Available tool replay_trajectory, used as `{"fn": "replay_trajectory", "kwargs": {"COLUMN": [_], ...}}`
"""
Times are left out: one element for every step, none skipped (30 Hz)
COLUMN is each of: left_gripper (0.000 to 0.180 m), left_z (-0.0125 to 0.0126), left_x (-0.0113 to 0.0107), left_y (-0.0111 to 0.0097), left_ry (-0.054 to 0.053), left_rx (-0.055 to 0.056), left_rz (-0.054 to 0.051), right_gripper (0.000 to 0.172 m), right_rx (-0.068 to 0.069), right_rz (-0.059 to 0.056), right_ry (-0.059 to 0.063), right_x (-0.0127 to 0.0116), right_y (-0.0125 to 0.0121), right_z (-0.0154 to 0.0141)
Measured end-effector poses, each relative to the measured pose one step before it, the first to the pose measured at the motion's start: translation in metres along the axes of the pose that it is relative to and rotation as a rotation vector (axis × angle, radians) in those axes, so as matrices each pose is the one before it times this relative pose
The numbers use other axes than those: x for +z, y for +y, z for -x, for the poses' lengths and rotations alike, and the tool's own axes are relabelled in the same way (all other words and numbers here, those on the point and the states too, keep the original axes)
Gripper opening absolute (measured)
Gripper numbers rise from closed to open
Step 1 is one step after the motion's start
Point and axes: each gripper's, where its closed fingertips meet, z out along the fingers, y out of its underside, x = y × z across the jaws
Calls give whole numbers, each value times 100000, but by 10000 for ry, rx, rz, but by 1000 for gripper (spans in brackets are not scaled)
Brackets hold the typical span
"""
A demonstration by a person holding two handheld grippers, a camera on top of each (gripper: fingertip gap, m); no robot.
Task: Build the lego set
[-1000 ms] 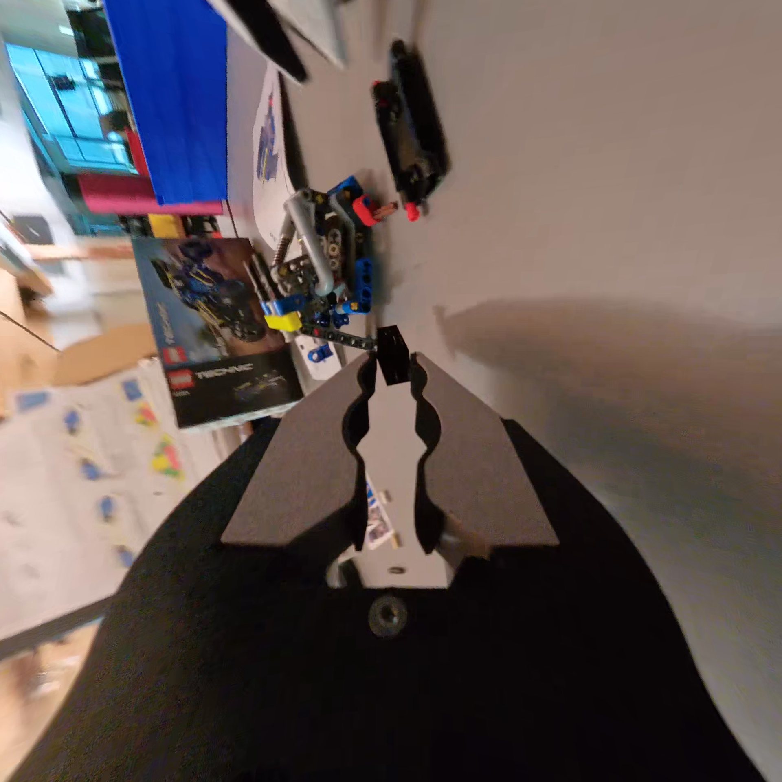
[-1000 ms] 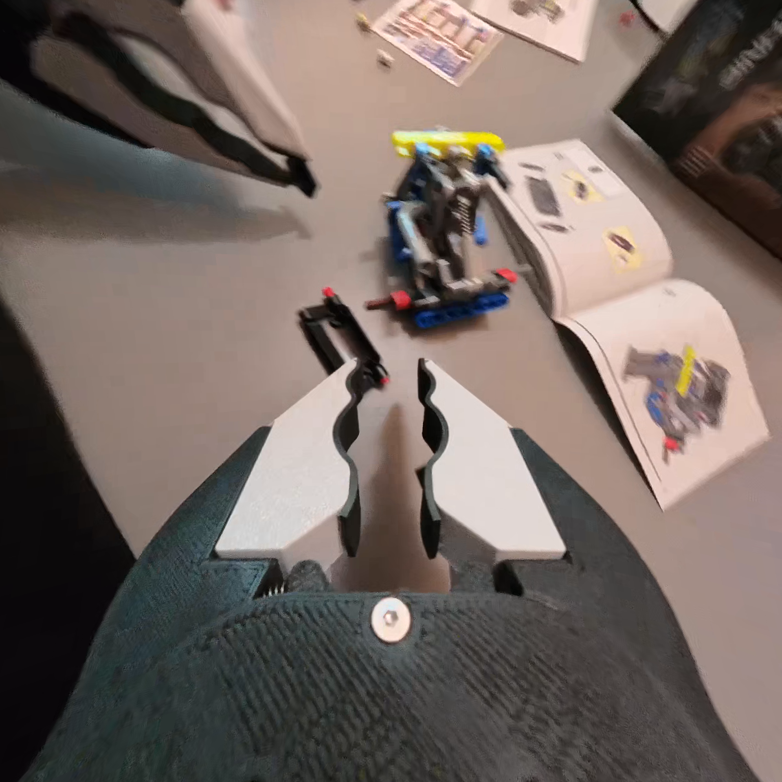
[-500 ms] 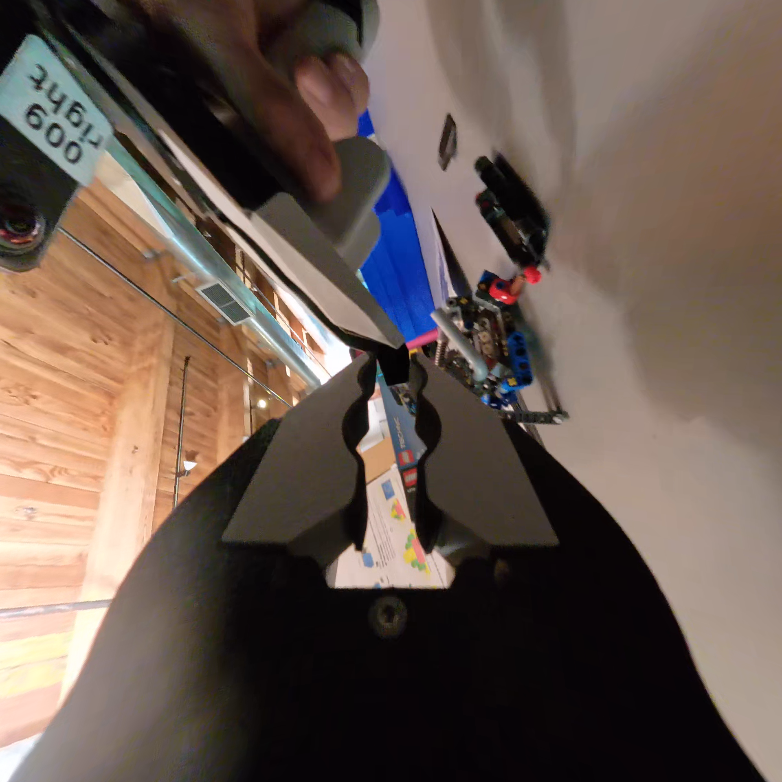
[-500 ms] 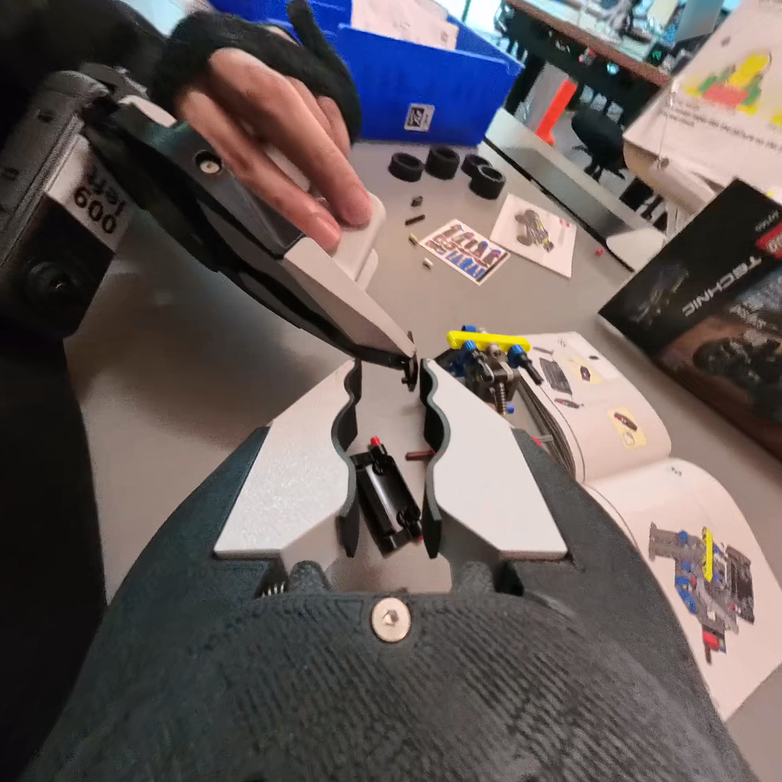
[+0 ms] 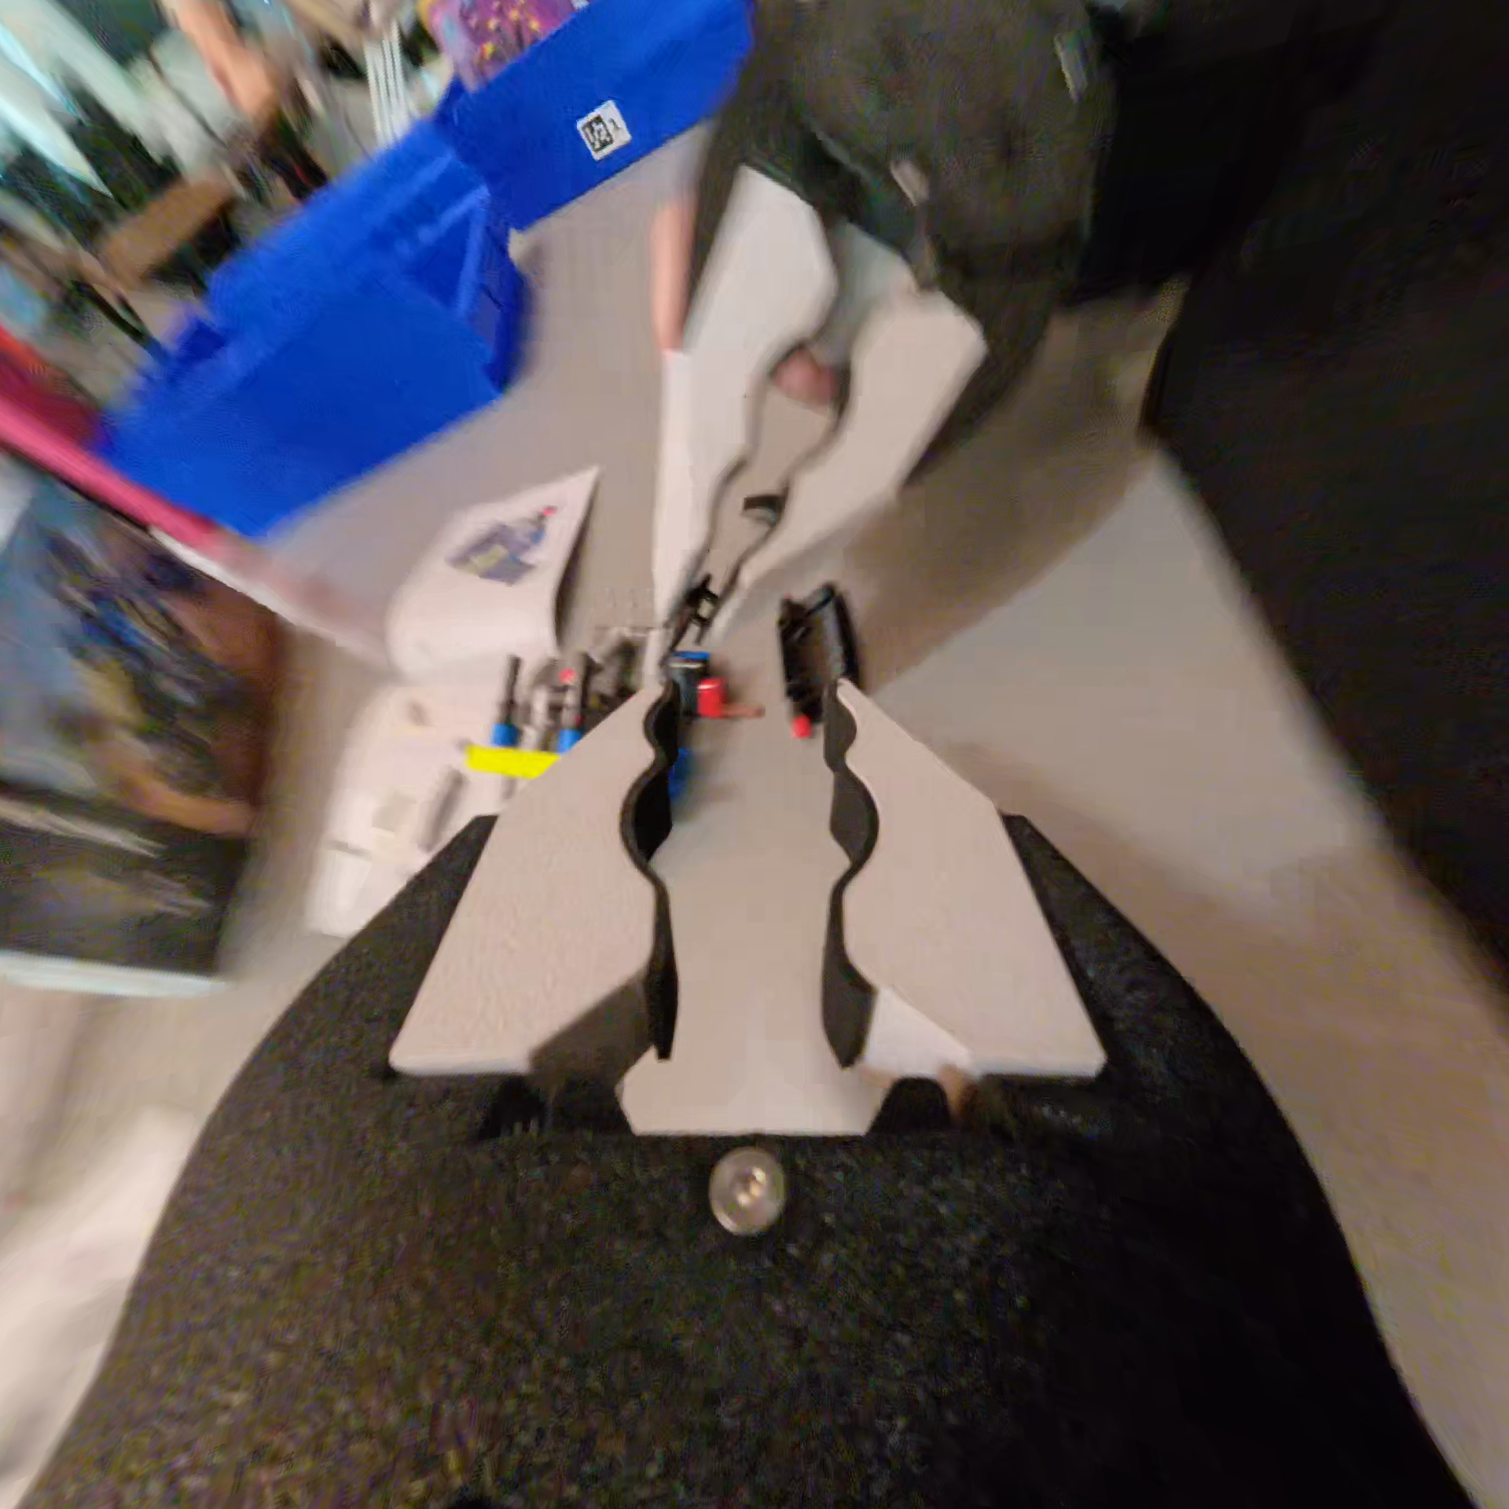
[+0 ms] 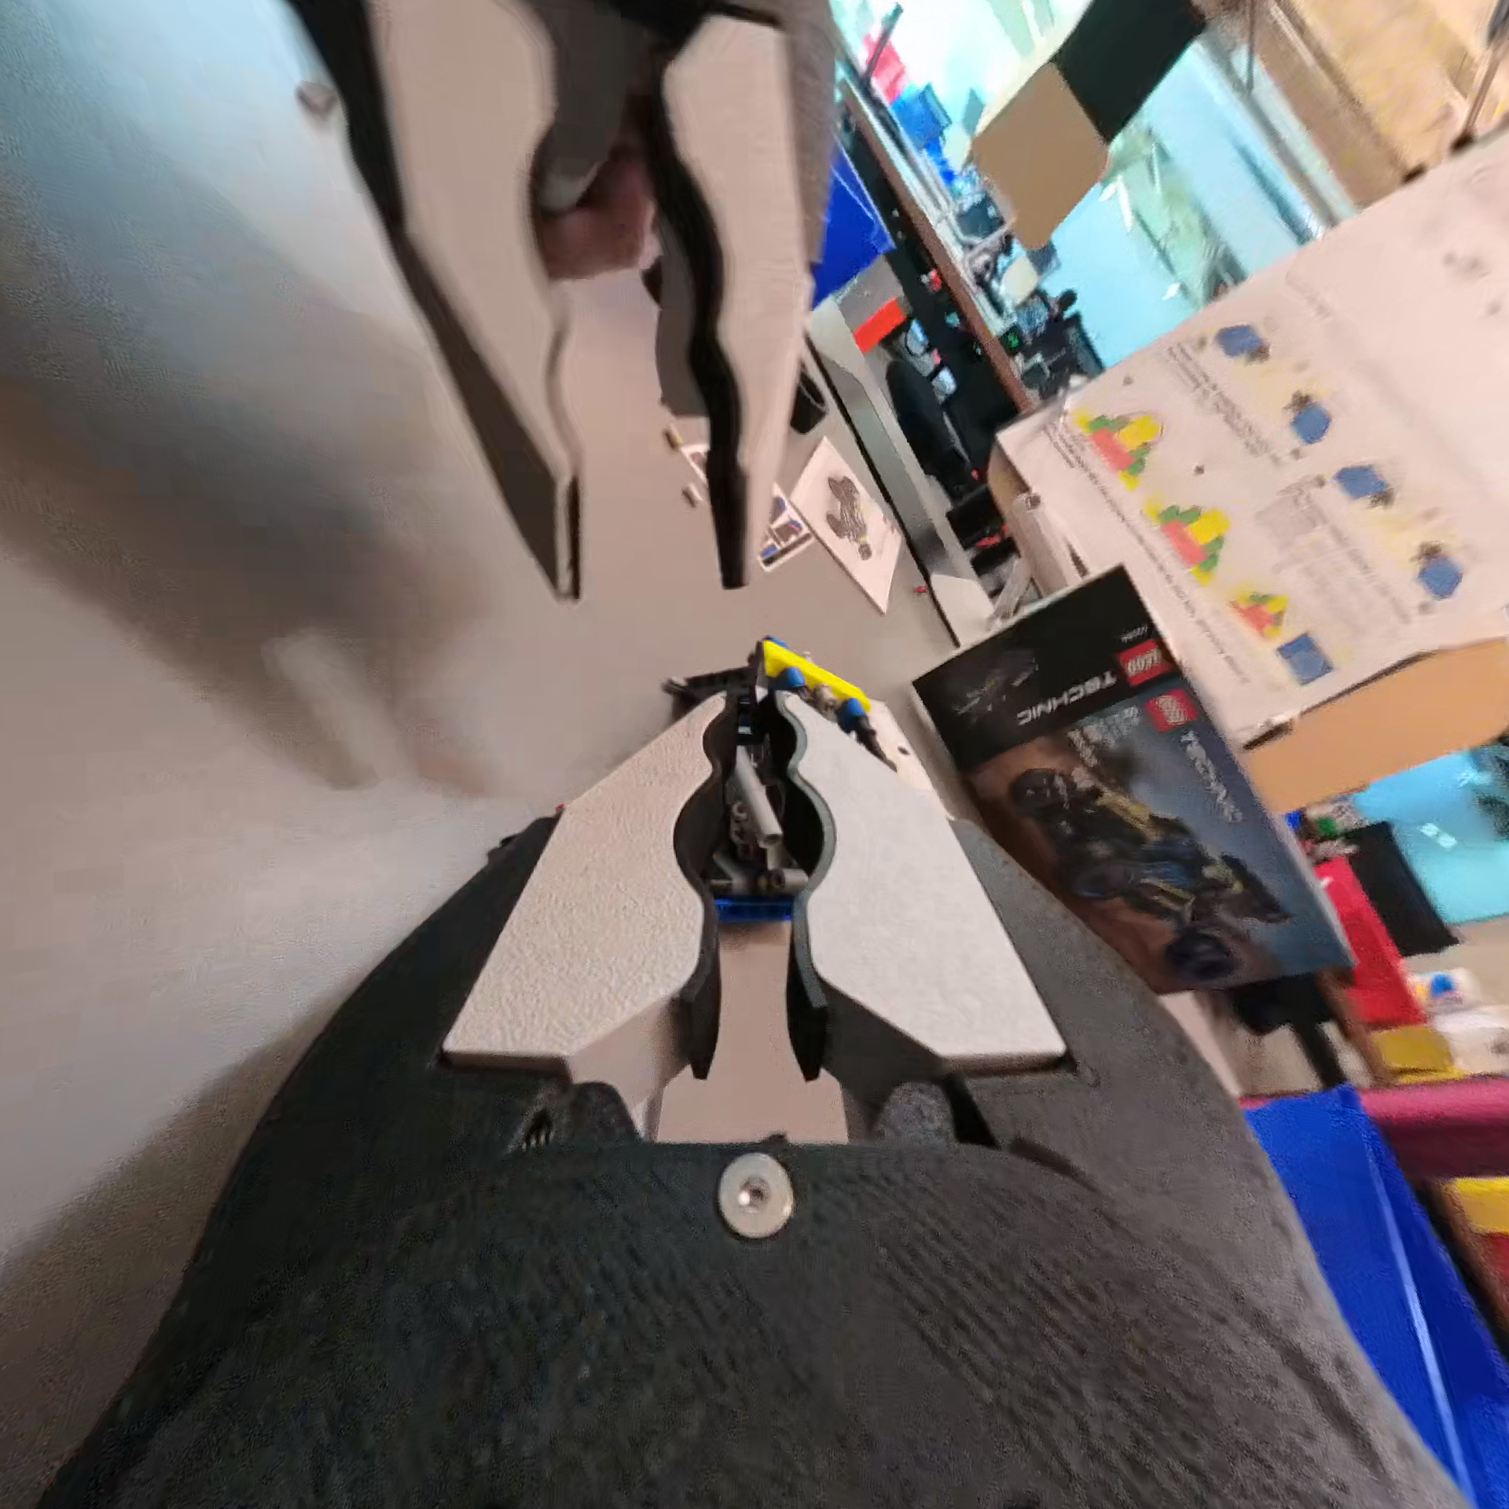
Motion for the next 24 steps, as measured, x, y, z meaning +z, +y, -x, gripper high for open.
{"fn": "replay_trajectory", "kwargs": {"left_gripper": [32, 30, 30, 31, 30, 30, 30, 28, 24, 16, 10, 9, 10, 17, 22, 22, 19, 17, 14, 13, 16, 19, 31, 40], "left_z": [448, 376, 196, -29, -256, -266, -248, -36, 299, 340, 131, 69, 159, 1, -93, 53, 115, 73, -5, 30, 82, 98, 332, 502], "left_x": [-407, -313, -225, -152, -80, -28, 43, 81, 21, -95, -127, -78, -16, -5, 0, -30, -22, -17, -8, -4, -11, -7, 2, -18], "left_y": [-244, 38, 147, 109, 48, 8, 135, 400, 346, 84, 8, 179, 332, 254, 134, -43, -45, 78, 181, 162, 41, -22, -61, -7], "left_ry": [346, 372, 434, 486, 513, 405, 284, 80, -228, -327, -204, -120, -121, 25, 105, -10, -53, -25, 35, 46, 49, 47, -125, -280], "left_rx": [-2088, -1894, -1594, -1227, -894, -617, -355, -153, 78, 264, 270, 140, 11, -24, -21, 11, 47, 78, 36, -59, -100, -80, -86, -31], "left_rz": [-212, 2, 96, 38, -39, -100, -27, 166, 171, 7, -13, 129, 236, 185, 83, -65, -99, -19, 60, 73, -1, -50, -56, -28], "right_gripper": [4, 4, 4, 5, 4, 4, 4, 4, 4, 4, 4, 4, 3, 4, 4, 4, 4, 4, 4, 4, 4, 4, 4, 4], "right_rx": [-497, -714, -672, -395, -229, -231, -212, -162, -174, -172, -118, -48, -59, -78, -48, -29, -62, -28, -12, -18, -8, 18, 15, 9], "right_rz": [-253, -391, -281, -77, -53, -164, -141, -15, 37, -24, -46, 18, -30, -77, -82, -4, -2, 6, 17, 8, -26, -55, -61, -18], "right_ry": [8, 194, 174, -76, -192, 53, 102, -102, -212, -6, 5, -78, -49, -79, 26, -7, 10, -55, -125, -79, 56, 114, 24, 8], "right_x": [113, 47, 133, 303, 360, 297, 236, 235, 197, 127, 56, 75, 46, 38, 64, 97, 74, 60, 56, 47, 42, 31, 37, 35], "right_y": [-308, -589, -530, -278, -234, -418, -391, -177, -30, -88, -106, -8, -103, -192, -234, -91, -40, 27, 73, 38, -40, -115, -112, -33], "right_z": [375, 186, 189, 406, 525, 146, 4, 215, 373, 92, 35, 115, 60, 141, -20, 4, -3, 67, 196, 184, 12, -130, -88, -85]}}
